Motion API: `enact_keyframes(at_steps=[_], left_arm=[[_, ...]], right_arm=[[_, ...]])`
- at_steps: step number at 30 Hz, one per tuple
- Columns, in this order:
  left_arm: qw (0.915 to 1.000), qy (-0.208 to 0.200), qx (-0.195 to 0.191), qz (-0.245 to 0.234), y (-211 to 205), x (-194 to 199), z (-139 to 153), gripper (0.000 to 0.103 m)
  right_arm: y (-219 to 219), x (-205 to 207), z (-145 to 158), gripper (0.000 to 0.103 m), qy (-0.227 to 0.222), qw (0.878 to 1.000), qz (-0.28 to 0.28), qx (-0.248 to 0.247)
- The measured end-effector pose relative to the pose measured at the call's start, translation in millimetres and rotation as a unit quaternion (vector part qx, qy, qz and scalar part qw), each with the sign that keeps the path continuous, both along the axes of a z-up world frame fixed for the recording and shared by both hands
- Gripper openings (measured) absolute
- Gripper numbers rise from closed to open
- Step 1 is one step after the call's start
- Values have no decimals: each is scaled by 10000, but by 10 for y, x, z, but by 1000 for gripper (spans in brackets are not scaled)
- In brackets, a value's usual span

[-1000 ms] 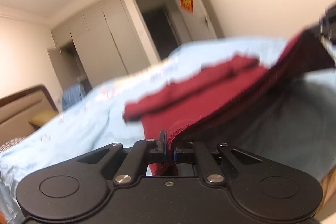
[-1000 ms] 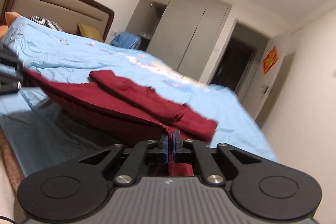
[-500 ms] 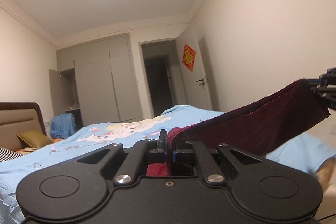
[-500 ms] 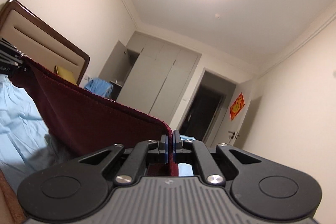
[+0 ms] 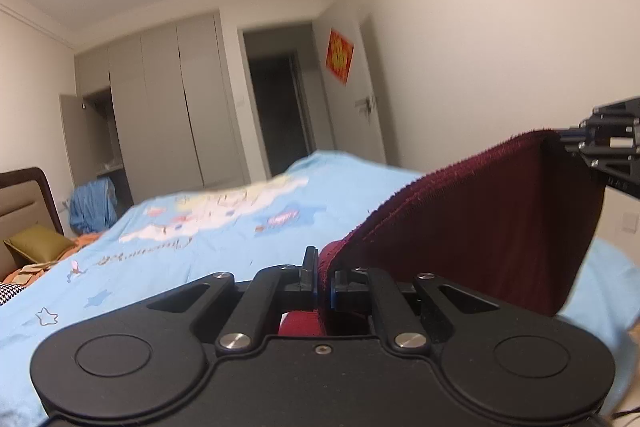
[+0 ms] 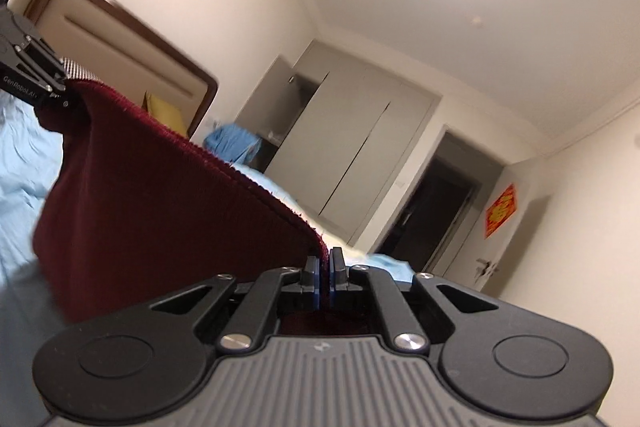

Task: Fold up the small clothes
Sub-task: 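Grasp the hem with both grippers and lift it up toward the collar, then lay the held hem over the collar with both grippers and release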

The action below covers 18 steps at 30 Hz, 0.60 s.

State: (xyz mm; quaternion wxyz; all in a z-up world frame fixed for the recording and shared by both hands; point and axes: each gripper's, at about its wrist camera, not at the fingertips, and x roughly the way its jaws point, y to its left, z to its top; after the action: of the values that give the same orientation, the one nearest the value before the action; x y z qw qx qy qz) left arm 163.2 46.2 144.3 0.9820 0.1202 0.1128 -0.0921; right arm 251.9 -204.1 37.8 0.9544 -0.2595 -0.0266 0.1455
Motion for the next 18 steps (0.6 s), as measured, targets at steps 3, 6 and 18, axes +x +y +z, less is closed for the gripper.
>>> enact_keyframes(at_steps=[3,6,18], left_arm=[[9992,362,165,97,43,637,-19,5],[9964,778,242,215,114,1241,-137,5],[9752,2135,25,585,407,2644,-1173,5]], right_arm=[[99,585,-16,5,227,9996,-41,-190],[173,1184,-115,5,705,9975,-29,-105],[328,2745,-943,5,2246,9743,82,121]])
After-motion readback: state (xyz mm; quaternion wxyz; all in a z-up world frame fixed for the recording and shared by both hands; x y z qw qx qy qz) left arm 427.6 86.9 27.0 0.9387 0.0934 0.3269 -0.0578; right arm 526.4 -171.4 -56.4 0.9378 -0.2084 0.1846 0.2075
